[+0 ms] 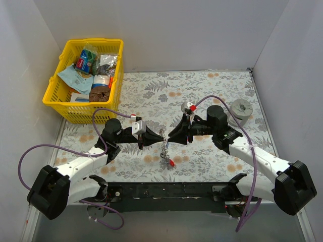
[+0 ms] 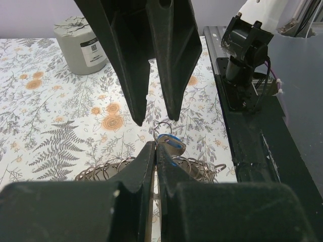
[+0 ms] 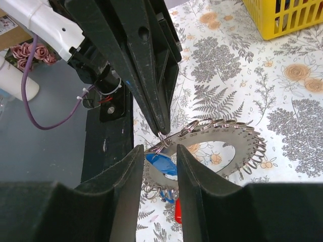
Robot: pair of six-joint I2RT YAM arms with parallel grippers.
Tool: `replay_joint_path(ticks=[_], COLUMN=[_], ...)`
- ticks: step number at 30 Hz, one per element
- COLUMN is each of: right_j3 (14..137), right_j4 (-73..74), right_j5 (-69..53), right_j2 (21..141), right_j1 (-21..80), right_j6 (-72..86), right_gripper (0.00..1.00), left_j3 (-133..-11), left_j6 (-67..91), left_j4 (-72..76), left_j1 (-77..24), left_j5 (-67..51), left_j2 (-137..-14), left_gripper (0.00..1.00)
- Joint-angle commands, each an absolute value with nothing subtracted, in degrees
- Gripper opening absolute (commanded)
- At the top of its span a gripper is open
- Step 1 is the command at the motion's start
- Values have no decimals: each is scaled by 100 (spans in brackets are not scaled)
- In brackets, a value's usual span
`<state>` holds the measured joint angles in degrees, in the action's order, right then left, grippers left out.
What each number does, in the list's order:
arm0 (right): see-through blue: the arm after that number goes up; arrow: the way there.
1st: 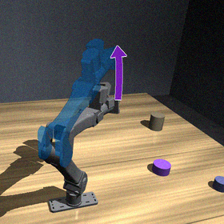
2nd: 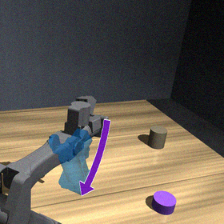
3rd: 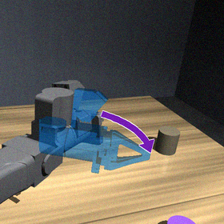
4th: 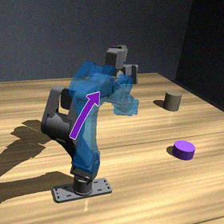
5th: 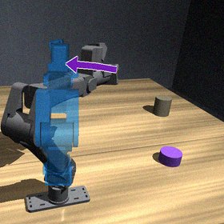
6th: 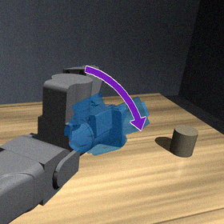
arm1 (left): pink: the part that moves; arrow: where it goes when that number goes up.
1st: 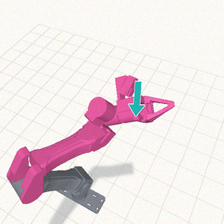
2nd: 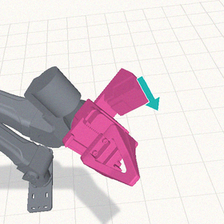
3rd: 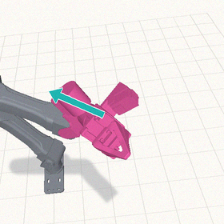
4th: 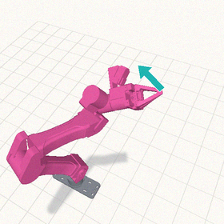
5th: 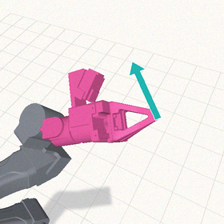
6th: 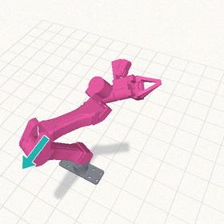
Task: Put the keys on the keyring
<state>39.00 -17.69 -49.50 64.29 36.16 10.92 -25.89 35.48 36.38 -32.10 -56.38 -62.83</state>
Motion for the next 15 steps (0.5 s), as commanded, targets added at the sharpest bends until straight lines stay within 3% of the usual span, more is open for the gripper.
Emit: replay_joint_path(ticks=[1,9,13,15], right_j3=[4201,4210,4201,4192], right_j4=[-1749,-1740,-1749,-1749], right_j5=[-4808,-4790,-4799,-4808], right_j2=[6556,6688,6697,6715], right_j1=[3709,3735,3735,3735], right_j6=[1213,1248,1248,1257], right_gripper=[39,29,18,5], left_j3=[-2786,-2786,-2777,-2769], left_j6=[3445,3428,3419,3419], left_j4=[3674,3656,3648,3674], left_j1=[-3191,-3199,-3190,-3199], left_j5=[-5704,-5722,-5713,-5713], left_j2=[-6152,-6135,-6117,-6091], left_gripper=[0,0,0,0])
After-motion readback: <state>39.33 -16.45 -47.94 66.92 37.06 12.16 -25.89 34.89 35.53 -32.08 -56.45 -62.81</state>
